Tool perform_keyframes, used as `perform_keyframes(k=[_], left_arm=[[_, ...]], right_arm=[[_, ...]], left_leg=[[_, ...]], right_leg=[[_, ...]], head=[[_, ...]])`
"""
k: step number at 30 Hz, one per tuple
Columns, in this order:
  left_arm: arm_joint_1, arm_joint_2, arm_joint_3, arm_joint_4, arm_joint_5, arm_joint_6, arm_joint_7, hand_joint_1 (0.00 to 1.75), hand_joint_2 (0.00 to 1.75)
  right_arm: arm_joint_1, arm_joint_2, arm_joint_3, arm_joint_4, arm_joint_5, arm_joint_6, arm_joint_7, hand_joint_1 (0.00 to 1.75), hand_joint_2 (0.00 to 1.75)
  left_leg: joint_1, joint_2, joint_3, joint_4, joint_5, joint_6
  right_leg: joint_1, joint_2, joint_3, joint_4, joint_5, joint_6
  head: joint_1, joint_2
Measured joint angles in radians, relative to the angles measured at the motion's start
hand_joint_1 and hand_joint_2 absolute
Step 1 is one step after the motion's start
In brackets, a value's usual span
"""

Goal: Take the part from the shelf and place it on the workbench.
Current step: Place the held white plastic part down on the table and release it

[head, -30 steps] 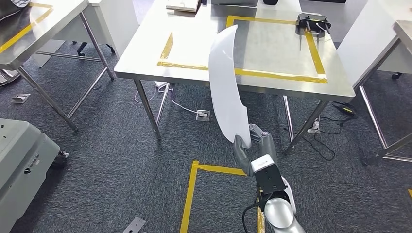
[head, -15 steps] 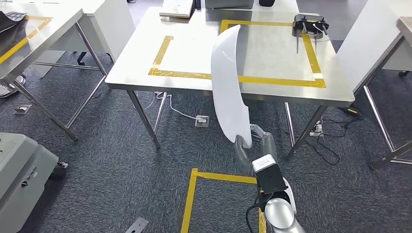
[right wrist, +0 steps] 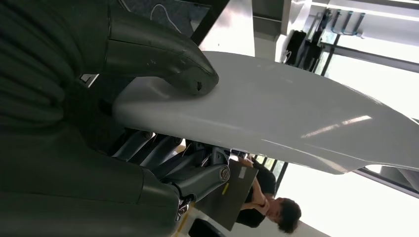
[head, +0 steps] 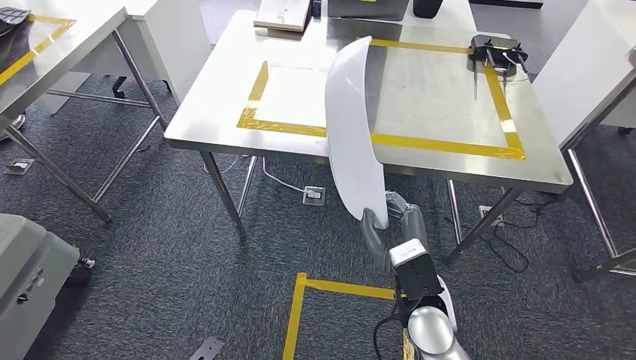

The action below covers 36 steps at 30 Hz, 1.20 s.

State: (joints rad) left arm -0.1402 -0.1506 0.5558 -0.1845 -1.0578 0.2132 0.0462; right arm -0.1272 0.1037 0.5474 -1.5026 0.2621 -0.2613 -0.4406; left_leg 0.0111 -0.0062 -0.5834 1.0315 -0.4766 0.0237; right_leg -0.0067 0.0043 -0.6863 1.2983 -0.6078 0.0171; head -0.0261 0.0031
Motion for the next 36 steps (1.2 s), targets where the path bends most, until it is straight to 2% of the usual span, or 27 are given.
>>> perform_keyframes(k=[1,2,3,5,6,7,10,11,13,15,16,17,18,19,21,22,23,24,26,27,28,30,31,32,33,35,36], left_arm=[[0.001,0.000,0.000,0.000,0.000,0.000,0.000,0.00,1.75],[0.002,0.000,0.000,0.000,0.000,0.000,0.000,0.00,1.75],[0.002,0.000,0.000,0.000,0.000,0.000,0.000,0.00,1.75],[0.001,-0.001,0.000,0.001,0.000,0.000,0.000,0.00,1.75],[0.000,-0.002,0.000,0.001,0.000,0.000,0.000,0.00,1.75],[0.000,-0.003,0.000,0.001,0.000,0.000,0.000,0.00,1.75],[-0.003,-0.004,0.000,-0.001,0.000,0.000,0.000,0.00,1.75],[-0.004,-0.003,0.000,-0.001,0.000,0.001,0.000,0.00,1.75],[-0.006,-0.003,0.000,-0.001,0.000,0.002,0.000,0.00,1.75],[-0.005,-0.003,0.000,-0.001,0.000,0.005,0.001,0.00,1.75],[-0.003,-0.003,0.000,-0.001,0.001,0.006,0.001,0.00,1.75],[-0.002,-0.003,0.000,0.000,0.001,0.008,0.001,0.00,1.75],[-0.001,-0.002,0.000,0.000,0.001,0.008,0.001,0.00,1.75],[0.000,-0.002,0.000,0.000,0.001,0.009,0.000,0.00,1.75],[0.001,-0.001,0.000,0.000,0.000,0.009,0.000,0.00,1.75],[0.001,-0.001,0.000,0.000,0.000,0.009,0.000,0.00,1.75],[0.001,-0.001,0.000,0.000,-0.001,0.009,0.000,0.00,1.75],[0.001,-0.001,0.000,0.000,-0.002,0.008,-0.002,0.00,1.75],[-0.001,-0.002,0.000,0.000,-0.005,0.008,-0.004,0.00,1.75],[-0.002,-0.002,0.000,0.000,-0.005,0.008,-0.005,0.00,1.75],[-0.002,-0.002,0.000,0.000,-0.006,0.008,-0.005,0.00,1.75],[-0.003,0.000,0.000,0.000,-0.006,0.008,-0.005,0.00,1.75],[-0.002,0.000,0.000,0.000,-0.006,0.007,-0.005,0.00,1.75],[-0.001,0.000,0.000,0.000,-0.006,0.005,-0.005,0.00,1.75],[0.000,0.000,0.000,0.000,-0.006,0.003,-0.004,0.00,1.75],[-0.001,0.000,0.000,0.000,-0.008,0.001,-0.004,0.00,1.75],[-0.002,0.000,0.000,0.000,-0.008,0.000,-0.003,0.00,1.75]], right_arm=[[0.001,0.000,0.000,0.000,0.000,0.000,0.000,1.75,1.75],[0.001,0.000,0.000,0.000,0.000,0.000,0.000,1.75,1.75],[0.001,0.000,0.000,0.000,0.000,0.000,0.000,1.75,1.75],[0.001,-0.001,0.000,0.000,0.000,0.000,0.000,1.75,1.75],[0.002,-0.001,0.000,0.000,0.000,0.000,0.000,1.75,1.75],[0.003,-0.002,0.000,0.000,0.000,0.000,0.000,1.75,1.75],[0.002,-0.001,0.000,-0.003,0.000,0.000,0.000,1.75,1.75],[0.001,0.000,0.000,-0.004,0.000,0.000,0.000,1.75,1.75],[0.001,0.000,0.000,-0.005,0.000,0.000,0.000,1.75,1.75],[0.003,0.000,0.000,-0.005,0.000,0.000,0.000,1.75,1.75],[0.005,0.000,0.000,-0.005,0.000,0.000,0.001,1.75,1.75],[0.006,0.000,0.000,-0.005,0.000,0.000,0.001,1.75,1.75],[0.006,0.000,0.000,-0.005,0.000,0.000,0.001,1.75,1.75],[0.007,0.000,0.000,-0.005,0.000,0.000,0.001,1.75,1.75],[0.007,0.000,0.000,-0.004,0.000,0.000,0.000,1.75,1.75],[0.007,0.000,0.000,-0.004,0.000,0.000,0.001,1.75,1.75],[0.008,0.000,0.000,-0.004,0.001,-0.001,0.001,1.75,1.75],[0.009,0.000,0.000,-0.004,0.001,-0.001,0.001,1.75,1.75],[0.010,0.000,0.000,-0.005,0.002,-0.002,0.000,1.75,1.75],[0.010,0.000,0.000,-0.005,0.002,-0.002,0.000,1.75,1.75],[0.010,0.000,0.000,-0.005,0.003,-0.002,0.000,1.75,1.75],[0.013,-0.001,0.000,-0.005,0.004,-0.003,0.000,1.75,1.75],[0.016,-0.002,0.000,-0.005,0.004,-0.003,0.000,1.75,1.75],[0.018,-0.002,0.000,-0.005,0.005,-0.003,0.000,1.75,1.75],[0.019,-0.002,0.000,-0.005,0.005,-0.003,0.000,1.75,1.75],[0.019,-0.003,0.000,-0.005,0.008,-0.004,0.001,1.75,1.75],[0.018,-0.003,0.000,-0.005,0.010,-0.005,0.002,1.75,1.75]], left_leg=[[0.000,-0.001,0.013,0.000,-0.011,0.000],[-0.001,-0.003,0.028,0.000,-0.022,-0.002],[-0.002,-0.004,0.044,0.000,-0.035,-0.003],[-0.004,-0.006,0.070,0.001,-0.060,-0.007],[-0.006,-0.007,0.080,0.001,-0.073,-0.011],[-0.007,-0.009,0.092,0.001,-0.083,-0.017],[-0.009,-0.011,0.116,0.021,-0.082,-0.036],[-0.008,-0.009,0.102,0.053,-0.075,-0.042],[-0.007,-0.005,0.036,0.160,-0.085,-0.050],[-0.006,-0.001,-0.046,0.253,-0.144,-0.056],[-0.005,-0.001,-0.076,0.268,-0.173,-0.056],[-0.005,0.000,-0.092,0.256,-0.183,-0.056],[-0.006,0.000,-0.095,0.218,-0.163,-0.054],[-0.006,0.000,-0.090,0.162,-0.116,-0.051],[-0.010,0.000,-0.080,0.052,0.000,-0.041],[-0.012,0.000,-0.076,0.022,0.038,-0.035],[-0.013,0.001,-0.074,0.009,0.053,-0.029],[-0.013,0.000,-0.067,0.009,0.053,-0.023],[-0.008,0.000,-0.052,0.002,0.051,-0.011],[-0.006,-0.001,-0.044,0.000,0.047,-0.006],[-0.005,-0.001,-0.038,-0.002,0.042,-0.001],[-0.005,-0.001,-0.027,-0.002,0.029,0.002],[-0.005,-0.001,-0.020,-0.002,0.021,0.001],[-0.005,-0.002,-0.011,-0.002,0.013,0.000],[-0.004,-0.002,0.000,-0.002,0.004,-0.002],[-0.004,-0.002,0.023,-0.001,-0.015,-0.010],[-0.004,-0.003,0.031,0.000,-0.023,-0.015]], right_leg=[[0.000,0.000,-0.028,0.012,-0.015,-0.001],[0.001,0.000,-0.040,-0.006,-0.008,-0.004],[0.002,0.000,-0.039,-0.054,0.023,-0.009],[0.010,0.000,-0.019,-0.180,0.133,-0.024],[0.014,0.002,-0.010,-0.226,0.175,-0.030],[0.017,0.004,-0.003,-0.253,0.198,-0.034],[0.016,0.008,0.033,-0.270,0.192,-0.045],[0.014,0.008,0.049,-0.273,0.188,-0.051],[0.010,0.007,0.075,-0.278,0.174,-0.060],[0.010,0.008,0.093,-0.278,0.156,-0.064],[0.010,0.010,0.104,-0.278,0.145,-0.064],[0.010,0.012,0.117,-0.278,0.134,-0.063],[0.010,0.013,0.132,-0.278,0.122,-0.063],[0.010,0.014,0.147,-0.278,0.110,-0.062],[0.013,0.015,0.168,-0.274,0.086,-0.055],[0.015,0.016,0.174,-0.273,0.077,-0.050],[0.017,0.017,0.179,-0.270,0.071,-0.044],[0.018,0.018,0.182,-0.269,0.067,-0.038],[0.018,0.015,0.171,-0.239,0.066,-0.029],[0.016,0.012,0.149,-0.202,0.060,-0.024],[0.013,0.009,0.114,-0.147,0.047,-0.018],[0.007,0.007,0.029,-0.034,0.001,-0.007],[0.004,0.006,-0.003,-0.003,-0.015,-0.003],[0.002,0.005,-0.021,-0.003,-0.013,0.000],[0.000,0.003,-0.021,-0.037,0.014,0.002],[-0.002,0.000,0.013,-0.163,0.110,0.000],[0.000,-0.002,0.029,-0.215,0.137,-0.004]], head=[[0.000,0.000],[0.000,0.000],[0.000,0.000],[0.000,0.000],[0.001,0.000],[0.001,0.000],[0.002,0.000],[0.000,0.000],[-0.002,0.000],[-0.004,0.000],[-0.004,0.000],[-0.005,0.000],[-0.005,0.000],[-0.005,0.000],[-0.005,0.000],[-0.005,0.000],[-0.005,0.000],[-0.005,0.000],[-0.003,0.000],[-0.002,0.000],[0.000,0.000],[0.001,0.000],[0.002,0.000],[0.002,0.000],[0.002,0.000],[0.002,0.000],[0.003,0.000]])
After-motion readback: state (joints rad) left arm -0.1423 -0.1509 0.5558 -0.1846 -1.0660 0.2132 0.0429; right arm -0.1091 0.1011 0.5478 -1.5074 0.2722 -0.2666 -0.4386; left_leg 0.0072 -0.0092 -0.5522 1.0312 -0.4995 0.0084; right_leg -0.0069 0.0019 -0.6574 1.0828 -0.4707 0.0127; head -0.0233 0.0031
